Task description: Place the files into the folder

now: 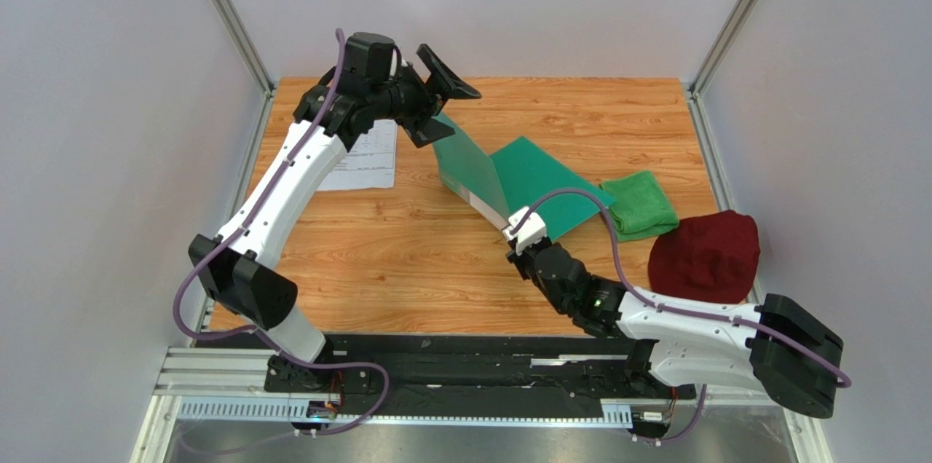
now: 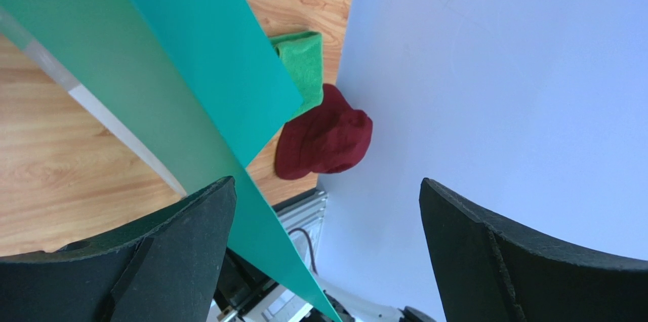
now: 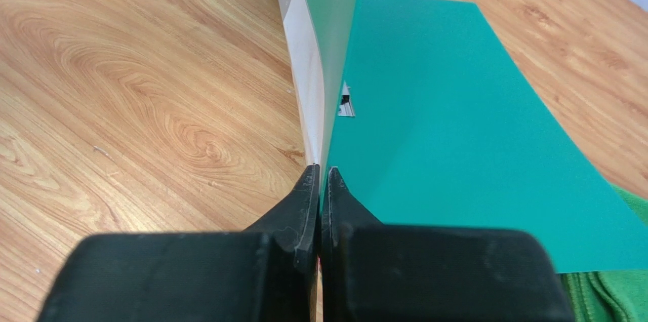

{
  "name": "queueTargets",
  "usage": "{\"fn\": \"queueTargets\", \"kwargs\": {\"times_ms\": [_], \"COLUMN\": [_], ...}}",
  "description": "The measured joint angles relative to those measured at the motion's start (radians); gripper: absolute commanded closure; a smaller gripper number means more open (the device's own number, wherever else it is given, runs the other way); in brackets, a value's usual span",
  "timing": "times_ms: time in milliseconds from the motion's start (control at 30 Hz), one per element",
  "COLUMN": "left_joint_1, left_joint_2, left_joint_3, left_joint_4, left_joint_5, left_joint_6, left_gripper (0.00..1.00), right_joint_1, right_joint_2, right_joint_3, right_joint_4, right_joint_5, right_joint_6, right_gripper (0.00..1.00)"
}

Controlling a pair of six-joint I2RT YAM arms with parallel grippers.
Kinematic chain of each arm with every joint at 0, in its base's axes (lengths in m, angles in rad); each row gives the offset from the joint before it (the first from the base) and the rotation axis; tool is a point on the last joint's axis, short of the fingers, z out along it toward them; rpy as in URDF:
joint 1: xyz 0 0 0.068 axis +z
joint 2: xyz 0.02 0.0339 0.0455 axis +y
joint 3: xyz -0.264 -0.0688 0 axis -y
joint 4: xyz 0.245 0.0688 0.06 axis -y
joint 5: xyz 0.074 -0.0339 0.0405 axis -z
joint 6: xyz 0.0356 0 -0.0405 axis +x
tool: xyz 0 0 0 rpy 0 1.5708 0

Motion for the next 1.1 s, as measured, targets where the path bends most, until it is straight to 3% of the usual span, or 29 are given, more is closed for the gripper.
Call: {"fn": "queueTargets", "kwargs": {"times_ms": [100, 200, 300, 333, 400, 433, 500, 600, 633, 733, 767, 900, 1100], "left_joint_1": [-0.039, -0.064, -0.084, -0.089, -0.097, -0.1, -0.101, -0.101, -0.101, -0.1, -0.1, -0.1, -0.098], "left_joint_2": [-0.017, -0.019, -0.019, -0.019, -0.023, -0.027, -0.038, -0.064, -0.076, -0.116, -0.127, -0.213, -0.44], "left_joint_3": [0.01, 0.005, -0.021, -0.033, -0.071, -0.093, -0.136, -0.179, -0.187, -0.195, -0.195, -0.27, -0.619], "left_joint_4": [-0.049, -0.089, -0.126, -0.133, -0.132, -0.132, -0.121, -0.119, -0.123, -0.167, -0.185, -0.226, -0.153], "left_joint_5": [-0.048, -0.068, -0.099, -0.111, -0.131, -0.136, -0.145, -0.158, -0.164, -0.179, -0.183, -0.189, -0.185], "left_joint_6": [-0.003, -0.002, 0.006, 0.01, 0.024, 0.035, 0.068, 0.138, 0.176, 0.316, 0.348, 0.494, 0.594], "left_gripper": [0.01, 0.09, 0.24, 0.36, 0.49, 0.61, 0.71, 0.78, 0.84, 1.0, 1.0, 1.0, 1.0], "right_joint_1": [0.027, 0.053, 0.071, 0.077, 0.089, 0.093, 0.106, 0.13, 0.134, 0.141, 0.142, 0.141, 0.074], "right_joint_2": [0.01, 0.027, 0.036, 0.038, 0.046, 0.05, 0.061, 0.077, 0.077, 0.049, 0.032, -0.072, -0.224], "right_joint_3": [0.005, 0.011, 0.014, 0.016, 0.018, 0.018, 0.021, 0.045, 0.059, 0.119, 0.134, 0.195, 0.239], "right_joint_4": [0.0, 0.001, 0.002, 0.002, 0.006, 0.008, 0.008, -0.027, -0.051, -0.168, -0.212, -0.448, -0.708], "right_joint_5": [0.031, 0.067, 0.098, 0.109, 0.134, 0.144, 0.173, 0.225, 0.228, 0.198, 0.175, 0.031, -0.208], "right_joint_6": [-0.027, -0.05, -0.068, -0.075, -0.09, -0.096, -0.105, -0.097, -0.081, 0.032, 0.066, 0.269, 0.513], "right_gripper": [1.0, 1.0, 1.0, 1.0, 0.97, 0.91, 0.84, 0.55, 0.35, 0.32, 0.27, 0.23, 0.2]}}
